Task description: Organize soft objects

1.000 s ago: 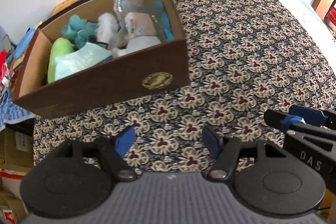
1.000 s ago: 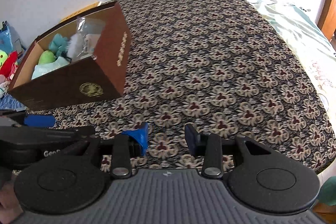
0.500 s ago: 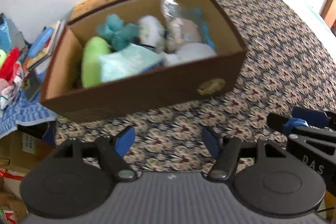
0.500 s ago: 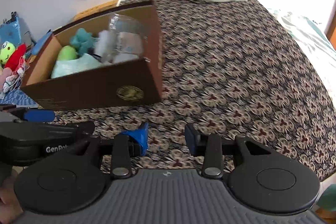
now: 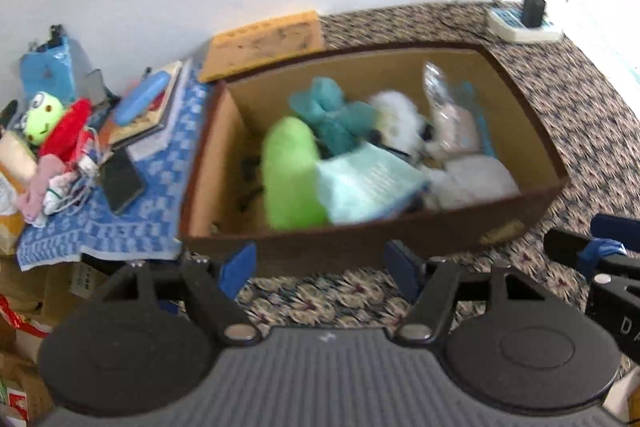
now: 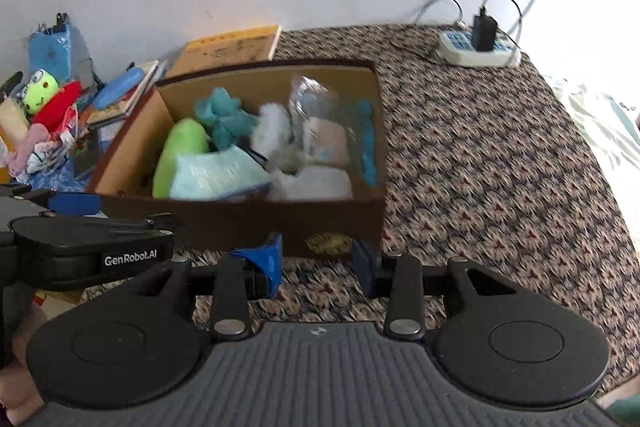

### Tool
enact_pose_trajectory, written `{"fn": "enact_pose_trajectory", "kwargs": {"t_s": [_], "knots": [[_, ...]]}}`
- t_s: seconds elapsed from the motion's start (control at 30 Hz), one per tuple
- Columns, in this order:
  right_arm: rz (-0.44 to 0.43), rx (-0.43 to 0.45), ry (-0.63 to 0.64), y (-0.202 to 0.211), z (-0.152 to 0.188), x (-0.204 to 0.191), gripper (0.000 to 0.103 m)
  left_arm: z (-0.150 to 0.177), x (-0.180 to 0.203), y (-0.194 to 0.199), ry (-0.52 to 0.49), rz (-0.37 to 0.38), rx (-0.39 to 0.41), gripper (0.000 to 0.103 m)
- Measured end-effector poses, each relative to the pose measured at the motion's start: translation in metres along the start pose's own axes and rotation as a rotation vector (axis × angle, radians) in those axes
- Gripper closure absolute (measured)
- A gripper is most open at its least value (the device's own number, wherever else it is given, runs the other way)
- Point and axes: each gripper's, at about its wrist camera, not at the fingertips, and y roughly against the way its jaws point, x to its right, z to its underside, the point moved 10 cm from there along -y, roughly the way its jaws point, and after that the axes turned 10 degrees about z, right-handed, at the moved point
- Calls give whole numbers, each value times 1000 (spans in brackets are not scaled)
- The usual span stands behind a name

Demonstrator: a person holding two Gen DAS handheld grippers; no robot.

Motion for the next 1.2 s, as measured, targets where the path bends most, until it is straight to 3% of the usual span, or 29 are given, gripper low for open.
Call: {"fn": "enact_pose_trajectory", "kwargs": {"t_s": [0.43,0.57,1.2], "knots": [[-88,38,34,-19,-29,-31,81,-23,-36,-1,102,-80,26,34],[-120,14,37,-26,-36,-33,81,-25,-39,-3,117,-95,23,34],[-72,100,-41,-23,-58,-12,81,-32,-32,-11,85,-110,19,34]]}}
